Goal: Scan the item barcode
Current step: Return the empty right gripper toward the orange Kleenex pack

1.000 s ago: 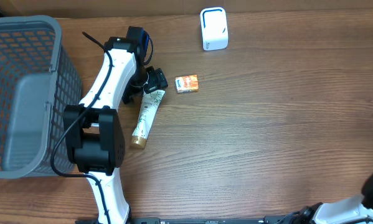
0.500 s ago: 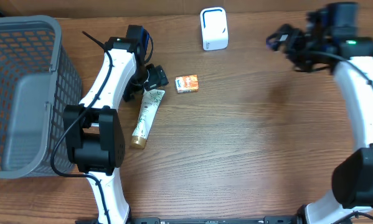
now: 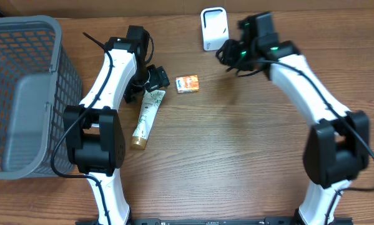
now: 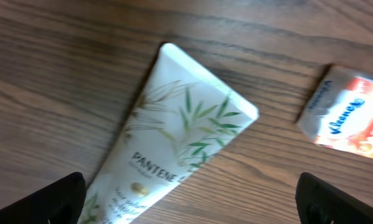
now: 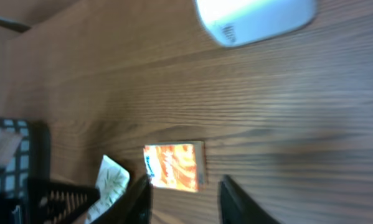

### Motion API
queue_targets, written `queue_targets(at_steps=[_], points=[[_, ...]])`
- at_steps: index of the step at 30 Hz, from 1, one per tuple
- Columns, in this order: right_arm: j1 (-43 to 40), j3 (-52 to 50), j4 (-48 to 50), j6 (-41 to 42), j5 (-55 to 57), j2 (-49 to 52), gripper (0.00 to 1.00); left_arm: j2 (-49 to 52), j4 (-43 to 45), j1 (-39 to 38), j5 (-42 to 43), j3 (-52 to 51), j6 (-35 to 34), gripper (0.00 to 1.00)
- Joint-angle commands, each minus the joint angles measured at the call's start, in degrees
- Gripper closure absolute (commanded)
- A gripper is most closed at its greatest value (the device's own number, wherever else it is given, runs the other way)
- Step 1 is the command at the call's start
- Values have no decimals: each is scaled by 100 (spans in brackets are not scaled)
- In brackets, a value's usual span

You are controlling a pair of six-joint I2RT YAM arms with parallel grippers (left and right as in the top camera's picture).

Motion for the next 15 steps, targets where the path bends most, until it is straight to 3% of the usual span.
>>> queue_targets(at_steps=[1,6,10,15], points=[[280,-20,181,-22,35,415,71,-9,-114,-39,-308,57,-11,0],[651,-20,389,-20,31,933,78,-9,-221,-44,-306,57,-9,0],[828,-20,597,-22,37,1182,67,-9,-240,-44,-304,57,-7,0],[885,-20,686,-20,251,1335,67,-9,-295,-44,-308,57,-4,0]])
